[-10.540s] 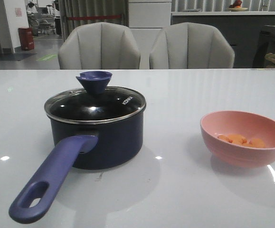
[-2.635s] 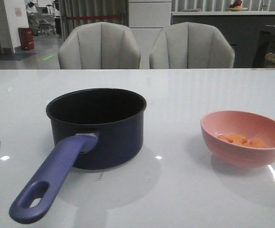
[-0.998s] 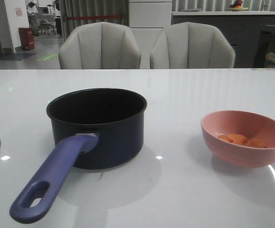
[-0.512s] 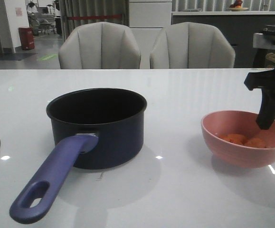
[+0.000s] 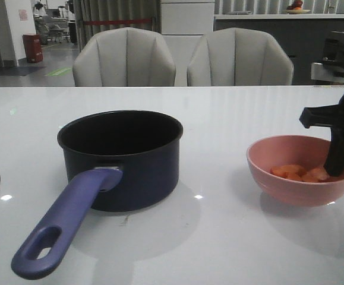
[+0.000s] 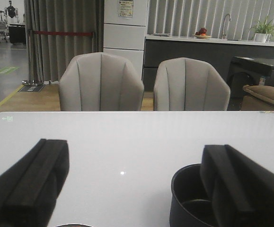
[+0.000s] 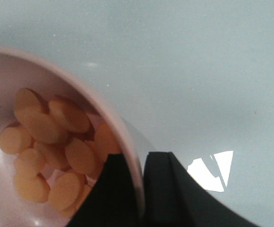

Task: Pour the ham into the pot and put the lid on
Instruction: 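Grasp the rim of the pink bowl with the right gripper, then lift the pink bowl and carry it over the saucepan, then tilt the pink bowl to pour the sausage slices into the saucepan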

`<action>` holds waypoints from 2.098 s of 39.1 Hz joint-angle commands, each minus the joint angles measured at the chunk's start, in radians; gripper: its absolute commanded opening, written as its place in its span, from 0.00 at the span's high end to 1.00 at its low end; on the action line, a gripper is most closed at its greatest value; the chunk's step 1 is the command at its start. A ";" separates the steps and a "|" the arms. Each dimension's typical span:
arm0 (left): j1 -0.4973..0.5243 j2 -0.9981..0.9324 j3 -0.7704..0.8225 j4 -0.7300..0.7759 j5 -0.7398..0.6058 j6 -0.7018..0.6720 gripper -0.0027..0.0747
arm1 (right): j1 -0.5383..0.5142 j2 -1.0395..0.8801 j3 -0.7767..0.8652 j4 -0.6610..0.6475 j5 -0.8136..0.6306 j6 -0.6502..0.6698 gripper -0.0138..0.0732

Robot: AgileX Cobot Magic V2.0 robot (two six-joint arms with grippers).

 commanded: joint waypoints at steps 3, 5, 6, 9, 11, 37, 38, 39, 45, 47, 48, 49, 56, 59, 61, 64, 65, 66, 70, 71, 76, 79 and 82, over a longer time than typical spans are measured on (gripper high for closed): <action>-0.006 0.009 -0.027 -0.011 -0.087 -0.003 0.19 | -0.008 -0.046 -0.047 0.000 -0.003 -0.040 0.68; -0.006 0.009 -0.027 -0.011 -0.087 -0.003 0.19 | -0.008 -0.046 -0.057 0.001 -0.001 -0.048 0.68; -0.006 0.009 -0.027 -0.011 -0.087 -0.003 0.19 | -0.008 -0.046 -0.062 0.006 0.014 -0.048 0.68; -0.006 0.009 -0.027 -0.011 -0.087 -0.003 0.19 | -0.008 -0.046 -0.087 0.020 0.066 -0.048 0.68; -0.006 0.009 -0.027 -0.011 -0.085 -0.003 0.19 | -0.008 -0.046 -0.114 0.026 0.100 -0.048 0.68; -0.006 0.009 -0.027 -0.011 -0.085 -0.003 0.19 | 0.357 -0.185 -0.340 0.129 -0.137 -0.106 0.68; -0.006 0.009 -0.027 -0.011 -0.085 -0.003 0.19 | 0.368 -0.174 -0.348 0.122 -0.147 -0.106 0.68; -0.006 0.009 -0.027 -0.011 -0.085 -0.003 0.19 | 0.381 -0.165 -0.359 0.115 -0.163 -0.106 0.68; -0.006 0.009 -0.027 -0.011 -0.085 -0.003 0.19 | 0.438 -0.121 -0.373 0.022 -0.306 -0.106 0.68; -0.006 0.009 -0.027 -0.011 -0.085 -0.003 0.19 | 0.451 -0.111 -0.367 -0.013 -0.359 -0.106 0.68; -0.006 0.009 -0.027 -0.011 -0.085 -0.003 0.19 | 0.460 -0.108 -0.365 -0.026 -0.394 -0.106 0.68; -0.006 0.009 -0.027 -0.011 -0.085 -0.003 0.19 | 0.464 -0.103 -0.359 -0.043 -0.421 -0.106 0.68; -0.006 0.009 -0.027 -0.011 -0.085 -0.003 0.19 | 0.489 -0.087 -0.287 -0.118 -0.688 -0.106 0.68; -0.006 0.009 -0.027 -0.011 -0.085 -0.003 0.19 | 0.498 -0.086 -0.239 -0.151 -0.822 -0.106 0.68; -0.006 0.009 -0.027 -0.011 -0.085 -0.003 0.19 | 0.502 -0.086 -0.198 -0.171 -0.923 -0.106 0.69; -0.006 0.009 -0.027 -0.011 -0.085 -0.003 0.19 | 0.510 -0.084 -0.135 -0.199 -1.075 -0.106 0.69; -0.006 0.009 -0.027 -0.011 -0.085 -0.003 0.19 | 0.513 -0.083 -0.109 -0.210 -1.140 -0.107 0.69; -0.006 0.009 -0.027 -0.011 -0.085 -0.003 0.19 | 0.515 -0.081 -0.090 -0.229 -1.190 -0.108 0.69; -0.006 0.009 -0.027 -0.011 -0.085 -0.003 0.19 | 0.520 -0.065 -0.001 -0.312 -1.446 -0.138 0.69; -0.006 0.009 -0.027 -0.011 -0.085 -0.003 0.19 | 0.520 -0.059 0.013 -0.331 -1.495 -0.148 0.69; -0.006 0.009 -0.027 -0.011 -0.085 -0.003 0.19 | 0.520 -0.019 0.071 -0.382 -1.724 -0.213 0.69; -0.006 0.009 -0.027 -0.011 -0.085 -0.003 0.19 | 0.520 0.004 0.089 -0.383 -1.822 -0.271 0.69; -0.006 0.009 -0.027 -0.011 -0.085 -0.003 0.19 | 0.520 0.030 0.100 -0.388 -1.915 -0.376 0.69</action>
